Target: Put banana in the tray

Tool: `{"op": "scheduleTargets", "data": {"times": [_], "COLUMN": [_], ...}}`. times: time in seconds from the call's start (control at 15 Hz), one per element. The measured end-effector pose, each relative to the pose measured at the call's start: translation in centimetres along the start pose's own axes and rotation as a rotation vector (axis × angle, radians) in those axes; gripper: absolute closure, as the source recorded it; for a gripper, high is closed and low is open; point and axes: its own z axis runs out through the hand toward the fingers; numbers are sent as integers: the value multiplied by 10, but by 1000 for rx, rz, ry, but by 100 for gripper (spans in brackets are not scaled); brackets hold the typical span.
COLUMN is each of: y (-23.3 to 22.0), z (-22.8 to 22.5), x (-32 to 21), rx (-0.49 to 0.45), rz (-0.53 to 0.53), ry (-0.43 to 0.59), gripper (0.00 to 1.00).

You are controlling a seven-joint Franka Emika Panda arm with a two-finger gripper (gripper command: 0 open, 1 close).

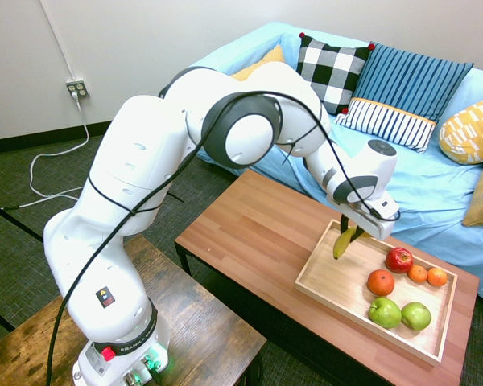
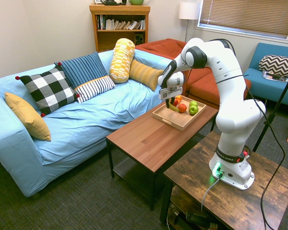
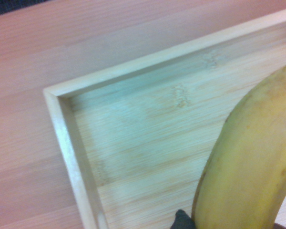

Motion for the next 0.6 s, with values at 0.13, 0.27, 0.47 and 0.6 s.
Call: {"op": "scheduleTargets", "data": {"times": [0.13,0.27,0.47,0.6], "y": [6,9,11,15], "z": [16,31,46,58], "x": [4,4,2,0], "rx": [-4,-11,-19,-23], "rz": [0,1,-4,-16], "ry": [-17,-35,-52,-69], "gripper": [100,100,100,100]}}
